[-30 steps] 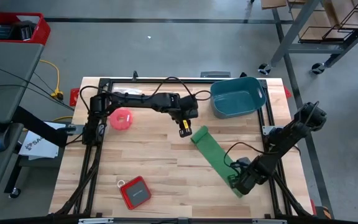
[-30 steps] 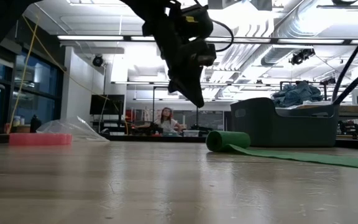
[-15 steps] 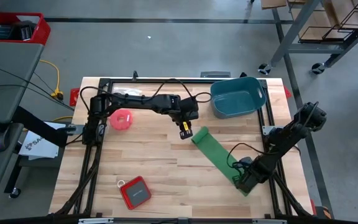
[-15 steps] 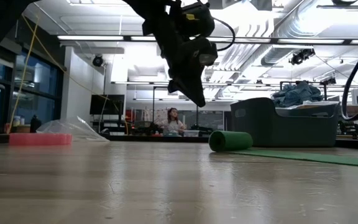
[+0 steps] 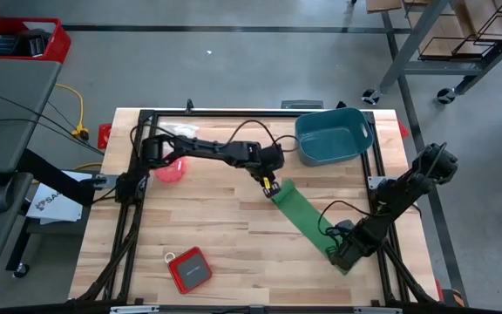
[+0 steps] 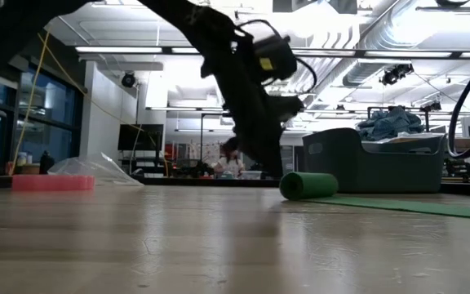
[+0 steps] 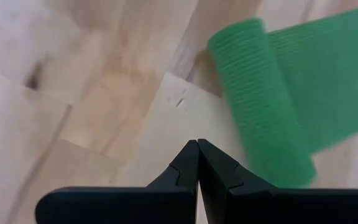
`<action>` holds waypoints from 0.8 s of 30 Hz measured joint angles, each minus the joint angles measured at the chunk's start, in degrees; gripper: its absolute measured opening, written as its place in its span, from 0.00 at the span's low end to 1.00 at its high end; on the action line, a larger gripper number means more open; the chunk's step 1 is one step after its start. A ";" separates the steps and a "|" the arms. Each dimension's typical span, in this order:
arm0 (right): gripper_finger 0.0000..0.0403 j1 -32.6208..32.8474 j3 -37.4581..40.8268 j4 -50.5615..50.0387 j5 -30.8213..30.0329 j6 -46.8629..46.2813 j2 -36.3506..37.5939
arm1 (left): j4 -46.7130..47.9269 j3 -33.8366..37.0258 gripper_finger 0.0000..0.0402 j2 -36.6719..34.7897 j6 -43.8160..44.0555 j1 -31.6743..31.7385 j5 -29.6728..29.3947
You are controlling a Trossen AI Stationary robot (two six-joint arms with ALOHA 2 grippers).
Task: Roll bandage
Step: Roll the green bandage
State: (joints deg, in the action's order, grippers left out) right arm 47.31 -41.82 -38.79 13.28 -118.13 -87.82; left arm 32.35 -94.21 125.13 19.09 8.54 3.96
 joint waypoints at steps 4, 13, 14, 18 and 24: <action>0.00 0.00 0.00 0.06 -0.03 0.08 -0.01 | -1.79 0.02 0.00 1.53 4.78 -0.10 0.40; 0.00 0.00 0.00 0.15 -0.16 0.09 -0.01 | -8.08 0.02 0.00 1.61 8.39 -0.38 2.37; 0.00 0.00 0.00 0.17 -0.17 0.09 -0.01 | -7.74 0.02 0.00 1.61 8.51 -0.52 2.03; 0.00 0.00 0.00 0.20 -0.18 0.04 -0.01 | -5.86 0.02 0.00 1.61 9.22 -1.28 -0.64; 0.00 0.00 0.00 0.20 -0.18 0.09 -0.01 | -5.33 0.02 0.00 1.61 9.96 -2.67 -2.50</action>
State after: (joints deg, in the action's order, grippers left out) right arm 47.31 -41.82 -38.59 13.10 -118.04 -87.83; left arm 27.02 -94.19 126.74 29.06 5.88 1.46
